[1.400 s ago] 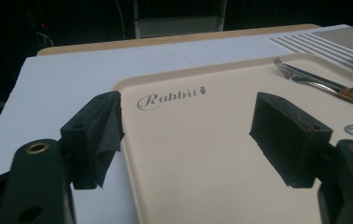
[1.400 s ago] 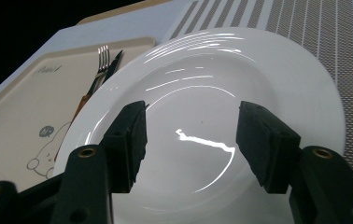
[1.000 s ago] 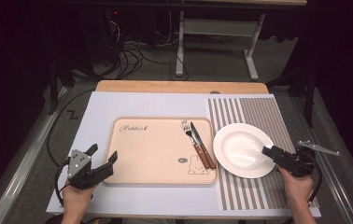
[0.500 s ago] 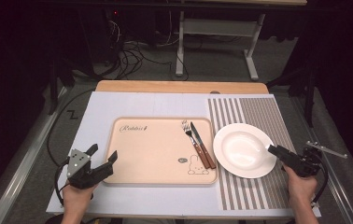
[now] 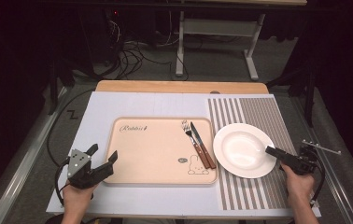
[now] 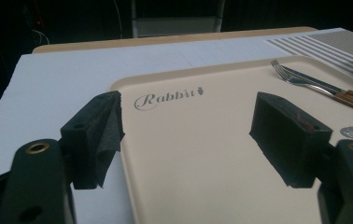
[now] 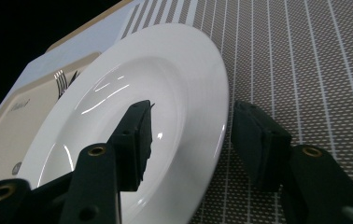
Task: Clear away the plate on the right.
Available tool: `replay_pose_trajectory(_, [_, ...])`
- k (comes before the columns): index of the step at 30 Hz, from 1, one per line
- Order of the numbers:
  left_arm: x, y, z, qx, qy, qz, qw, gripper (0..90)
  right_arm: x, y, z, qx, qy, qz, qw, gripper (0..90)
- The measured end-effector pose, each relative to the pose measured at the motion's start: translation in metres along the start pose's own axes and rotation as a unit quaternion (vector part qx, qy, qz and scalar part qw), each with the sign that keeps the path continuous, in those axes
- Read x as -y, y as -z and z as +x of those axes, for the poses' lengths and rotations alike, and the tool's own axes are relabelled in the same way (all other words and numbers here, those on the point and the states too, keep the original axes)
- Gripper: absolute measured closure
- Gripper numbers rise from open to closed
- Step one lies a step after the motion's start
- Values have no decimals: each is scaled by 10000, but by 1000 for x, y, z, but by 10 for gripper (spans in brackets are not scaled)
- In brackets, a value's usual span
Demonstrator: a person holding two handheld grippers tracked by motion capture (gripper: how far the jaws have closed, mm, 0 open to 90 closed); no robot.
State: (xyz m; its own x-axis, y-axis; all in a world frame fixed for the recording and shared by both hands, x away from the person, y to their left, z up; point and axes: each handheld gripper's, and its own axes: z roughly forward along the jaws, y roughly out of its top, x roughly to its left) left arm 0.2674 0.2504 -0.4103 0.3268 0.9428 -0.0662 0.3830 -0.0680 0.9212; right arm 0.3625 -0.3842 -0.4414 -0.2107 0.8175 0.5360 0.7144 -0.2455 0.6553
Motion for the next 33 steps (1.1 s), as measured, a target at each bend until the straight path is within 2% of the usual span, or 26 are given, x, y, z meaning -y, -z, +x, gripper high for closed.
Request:
replay_pose_trajectory(3, [0, 0, 0, 0, -4, 7, 10000, 257, 0, -4, -1, -82, -40, 109, 9999, 533])
replay_pose_trajectory(6, [0, 0, 0, -6, -12, 12, 10000, 257, -2, -10, -2, -191, -180, 243, 9994, 558])
replay_pose_trajectory(14, [0, -1, -1, -2, -32, 20, 10000, 257, -5, -21, -2, -241, -238, 539, 9980, 574])
replay_pose_trajectory(16, [0, -1, -1, -4, -37, 21, 10000, 257, -5, -24, -1, -242, -210, 573, 9978, 567])
replay_pose_trajectory(25, [0, -1, -2, -13, -43, 28, 10000, 257, -8, -27, -2, -304, -362, 632, 9969, 581])
replay_pose_trajectory(29, [0, 0, -2, -11, -53, 16, 10000, 257, -9, -28, 2, -174, -277, 697, 9970, 610])
replay_pose_trajectory(33, [-1, -1, -2, 2, -63, 17, 10000, 257, -10, -29, 3, 2, -50, 744, 9972, 670])
